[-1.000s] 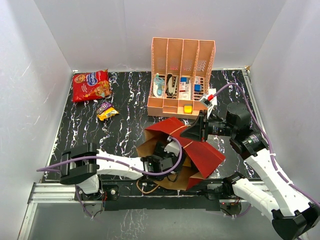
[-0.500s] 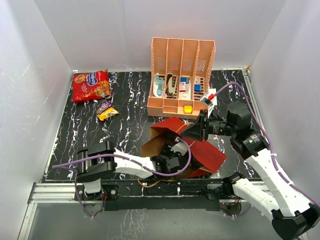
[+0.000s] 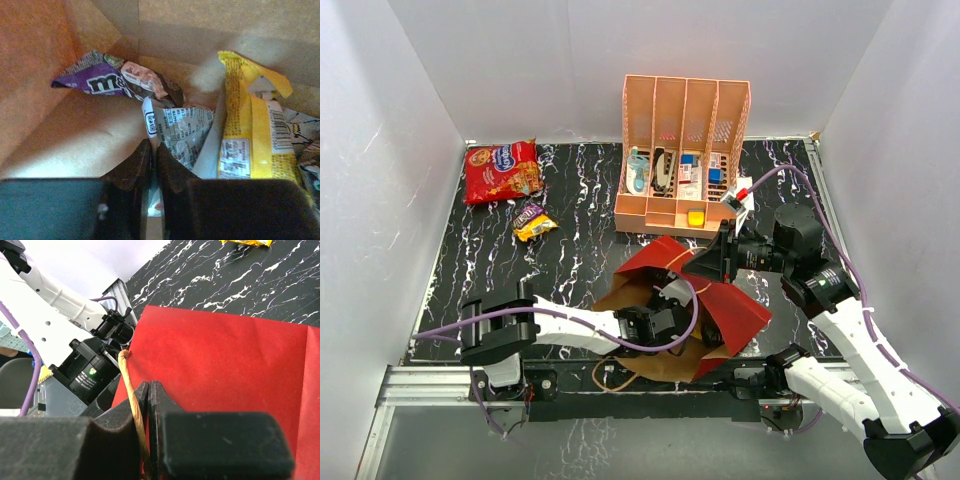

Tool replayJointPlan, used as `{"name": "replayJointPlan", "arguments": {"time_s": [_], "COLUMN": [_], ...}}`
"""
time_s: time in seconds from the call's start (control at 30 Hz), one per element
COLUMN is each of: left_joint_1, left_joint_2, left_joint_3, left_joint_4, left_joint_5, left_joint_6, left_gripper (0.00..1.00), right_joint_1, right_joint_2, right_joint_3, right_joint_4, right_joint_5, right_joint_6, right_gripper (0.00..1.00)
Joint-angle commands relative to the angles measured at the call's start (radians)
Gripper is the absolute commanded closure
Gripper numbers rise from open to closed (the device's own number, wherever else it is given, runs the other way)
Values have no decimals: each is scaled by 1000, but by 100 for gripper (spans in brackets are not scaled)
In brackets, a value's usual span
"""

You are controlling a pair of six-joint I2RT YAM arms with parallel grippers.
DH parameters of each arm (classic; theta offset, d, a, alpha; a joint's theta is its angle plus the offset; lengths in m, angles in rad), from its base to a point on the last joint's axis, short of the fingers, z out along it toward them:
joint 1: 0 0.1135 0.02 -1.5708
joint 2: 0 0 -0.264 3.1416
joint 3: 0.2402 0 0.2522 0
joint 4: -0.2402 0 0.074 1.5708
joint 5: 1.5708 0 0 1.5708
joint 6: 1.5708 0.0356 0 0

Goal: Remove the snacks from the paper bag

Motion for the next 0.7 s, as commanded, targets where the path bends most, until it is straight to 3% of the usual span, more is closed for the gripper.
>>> {"name": "replayJointPlan", "arguments": {"time_s": [0.0,0.37,0.67], "left_joint_1": [2,2,2], "left_joint_2": [-74,-190,-444], "left_joint_3": [9,39,11], "left_joint_4": [-43,-153,-292], "left_joint_5": [-16,29,177], "left_joint_6": [6,-31,-23], "left_gripper": [97,100,100], "right_joint_1": [6,6,6], "right_joint_2": [-20,-30,-44], "right_joint_3": [50,50,40], "right_joint_4": [-1,-31,-32], "right_joint_5": [8,33,74], "right_joint_6": [-12,-30,-38], "right_gripper": [92,92,92]}}
